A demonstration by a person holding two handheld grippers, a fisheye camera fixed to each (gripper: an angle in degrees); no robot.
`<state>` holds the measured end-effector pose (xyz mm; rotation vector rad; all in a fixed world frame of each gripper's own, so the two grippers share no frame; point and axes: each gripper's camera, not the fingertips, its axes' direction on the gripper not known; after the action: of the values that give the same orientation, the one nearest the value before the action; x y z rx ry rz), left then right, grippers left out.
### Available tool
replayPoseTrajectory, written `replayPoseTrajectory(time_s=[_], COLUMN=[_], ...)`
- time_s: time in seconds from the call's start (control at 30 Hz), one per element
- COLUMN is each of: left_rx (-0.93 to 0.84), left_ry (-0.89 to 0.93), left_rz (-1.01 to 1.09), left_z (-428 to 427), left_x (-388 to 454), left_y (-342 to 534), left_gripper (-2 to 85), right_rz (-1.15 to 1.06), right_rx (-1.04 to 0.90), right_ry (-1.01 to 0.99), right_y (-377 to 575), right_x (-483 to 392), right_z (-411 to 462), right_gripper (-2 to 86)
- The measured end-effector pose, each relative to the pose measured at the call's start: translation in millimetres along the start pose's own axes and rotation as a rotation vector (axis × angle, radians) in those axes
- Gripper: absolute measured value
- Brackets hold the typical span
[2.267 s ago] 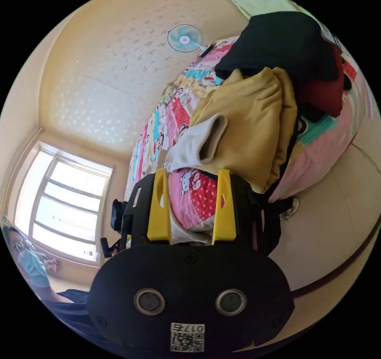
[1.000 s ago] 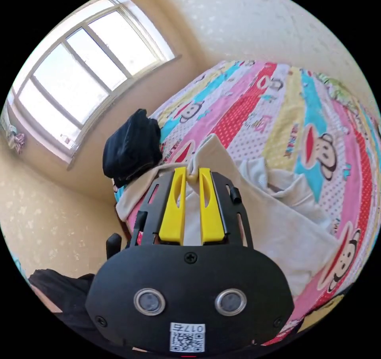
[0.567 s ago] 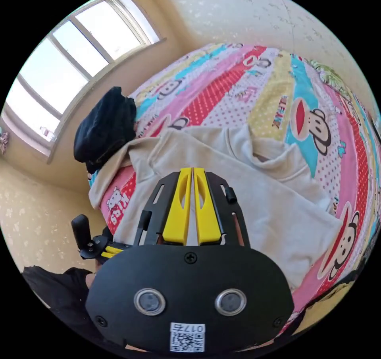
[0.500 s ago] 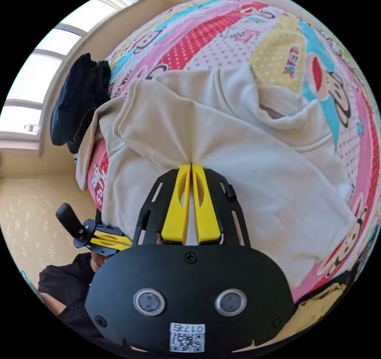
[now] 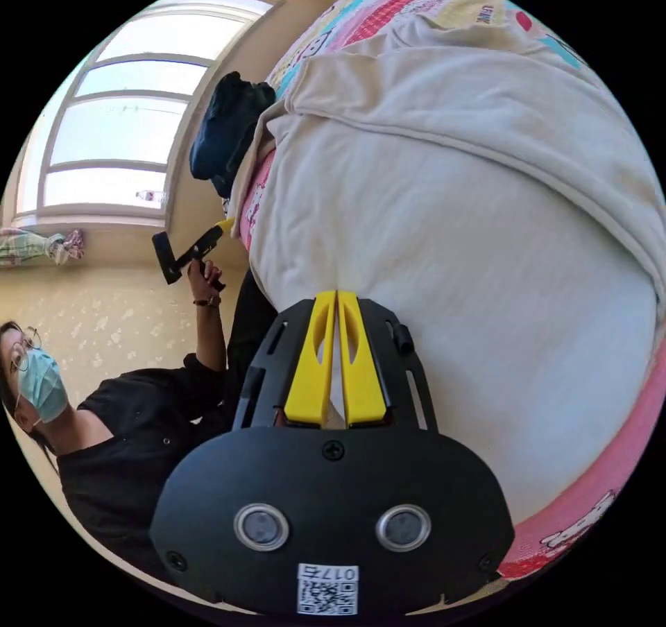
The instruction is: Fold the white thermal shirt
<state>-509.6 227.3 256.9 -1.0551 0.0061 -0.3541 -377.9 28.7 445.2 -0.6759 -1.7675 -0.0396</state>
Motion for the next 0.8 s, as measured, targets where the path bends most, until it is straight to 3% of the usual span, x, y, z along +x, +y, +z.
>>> replayPoseTrajectory(time_s=[0.07,0.13,0.2,0.27,0.37,0.43,0.5,0.7,0.8], left_rx=[0.003,-0.042,-0.054,-0.058,0.037,0.108,0.137,0.115,0.099], left_ry=[-0.108,-0.165,-0.195,-0.125,0.196,0.524,0.675,0.736,0.799], left_rz=[0.03,0.044,0.066,0.07,0.072,0.14,0.195,0.234,0.243], left_z=[3.1,-3.1,-17.8,-40.6,-101.9,-146.7,-167.8,-177.3,-175.7], left_x=[12.5,24.9,31.1,31.7,27.1,28.4,36.0,64.8,70.4], left_y=[0.2,-2.8,-4.2,-7.3,-11.3,-15.7,-19.1,-24.3,-22.7], left_gripper=[16.1,13.3,3.1,2.9,2.6,2.6,2.7,2.8,2.9], right_rz=[0.067,0.063,0.007,-0.094,-0.191,-0.229,-0.283,-0.531,-0.586], right_rx=[0.081,0.122,0.12,0.114,0.152,0.204,0.246,0.309,0.326], right_ry=[-0.192,-0.237,-0.211,-0.162,-0.099,-0.074,-0.071,-0.106,-0.008], right_y=[19.1,32.4,43.4,57.9,76.9,88.0,98.1,127.6,128.4], right_x=[21.2,21.6,8.9,-15.0,-44.2,-61.5,-80.9,-156.9,-185.9], right_z=[-4.5,-6.7,-9.3,-15.1,-28.1,-37.4,-43.5,-39.9,-36.2], right_gripper=[0.8,0.8,1.0,1.4,2.8,5.5,11.9,16.6,16.3])
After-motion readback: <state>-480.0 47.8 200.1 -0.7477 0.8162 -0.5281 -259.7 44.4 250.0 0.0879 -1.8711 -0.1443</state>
